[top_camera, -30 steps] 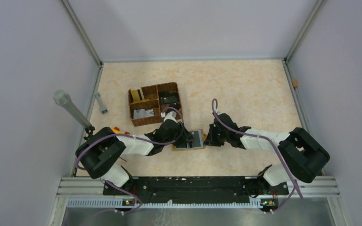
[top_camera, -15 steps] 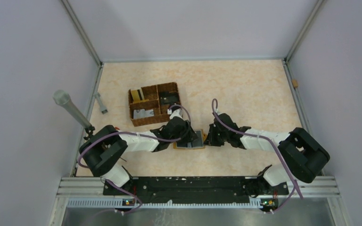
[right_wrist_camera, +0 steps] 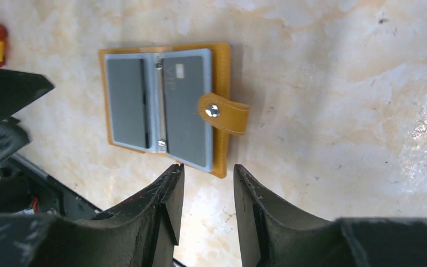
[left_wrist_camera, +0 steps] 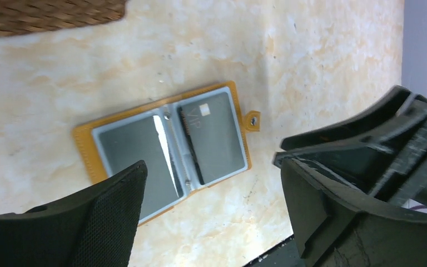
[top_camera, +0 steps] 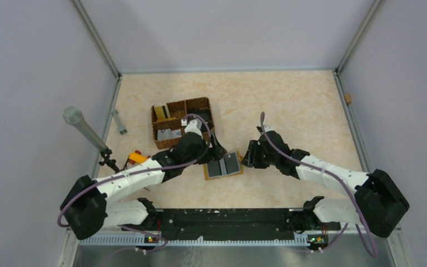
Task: Put the credit cards into the card holder
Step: Insert the credit card into the card holder, then turn over the card slot in the card holder.
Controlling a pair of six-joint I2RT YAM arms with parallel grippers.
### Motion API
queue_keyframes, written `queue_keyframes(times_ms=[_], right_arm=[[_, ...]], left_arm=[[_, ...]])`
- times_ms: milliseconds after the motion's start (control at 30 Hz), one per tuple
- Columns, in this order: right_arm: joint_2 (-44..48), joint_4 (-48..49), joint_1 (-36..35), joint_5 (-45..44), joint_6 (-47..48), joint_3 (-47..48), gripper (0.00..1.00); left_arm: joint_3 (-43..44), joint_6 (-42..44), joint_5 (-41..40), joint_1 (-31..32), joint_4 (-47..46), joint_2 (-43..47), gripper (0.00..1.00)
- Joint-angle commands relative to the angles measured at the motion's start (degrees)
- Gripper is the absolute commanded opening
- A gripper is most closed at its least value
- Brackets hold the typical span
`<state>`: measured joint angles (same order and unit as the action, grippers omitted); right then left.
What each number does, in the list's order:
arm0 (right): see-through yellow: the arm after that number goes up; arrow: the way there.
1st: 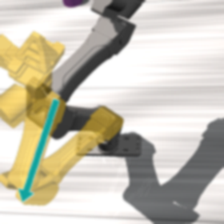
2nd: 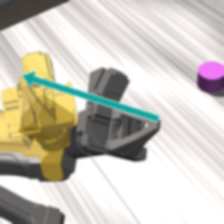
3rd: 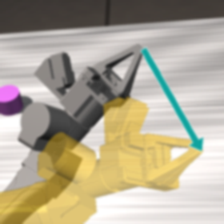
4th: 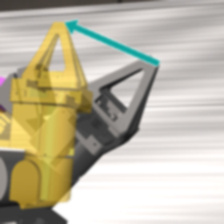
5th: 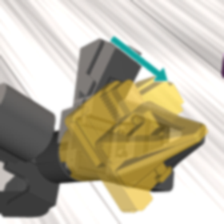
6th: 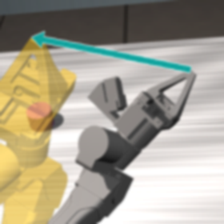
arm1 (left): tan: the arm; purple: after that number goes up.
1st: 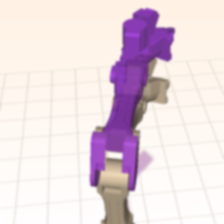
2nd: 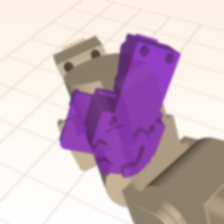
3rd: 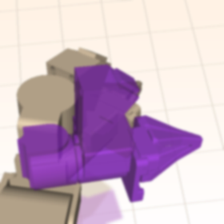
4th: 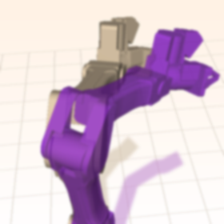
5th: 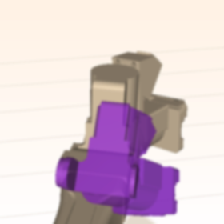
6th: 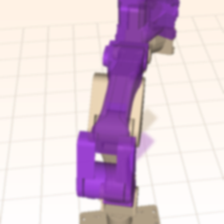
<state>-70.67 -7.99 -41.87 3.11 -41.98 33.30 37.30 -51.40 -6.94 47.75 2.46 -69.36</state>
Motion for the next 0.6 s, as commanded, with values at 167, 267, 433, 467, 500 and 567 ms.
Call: queue_keyframes(times_ms=[167,267,433,467,500,567], right_arm=[[3.17,2.75,-0.52,5.02,3.70,4.01,0.32],[0.28,5.11,-0.50,6.92,2.63,3.31,0.27],[-3.78,6.54,-0.50,7.88,2.16,2.93,0.24],[-4.45,6.73,-0.50,8.03,2.15,2.91,0.24],[-5.03,6.80,-0.50,8.04,2.12,2.92,0.24],[-5.82,7.04,-0.50,8.00,2.24,2.89,0.22]], left_arm=[[-5.98,1.30,4.42,-6.68,3.97,1.65,0.76],[-7.62,0.42,5.06,-7.79,2.52,1.01,0.72],[-8.77,0.00,6.02,-8.43,1.82,-0.76,0.68],[-8.89,-0.02,6.22,-8.50,1.58,-1.15,0.67],[-8.97,-0.10,6.50,-8.54,1.35,-1.48,0.66],[-9.25,-0.27,6.63,-8.63,0.63,-2.09,0.65]])
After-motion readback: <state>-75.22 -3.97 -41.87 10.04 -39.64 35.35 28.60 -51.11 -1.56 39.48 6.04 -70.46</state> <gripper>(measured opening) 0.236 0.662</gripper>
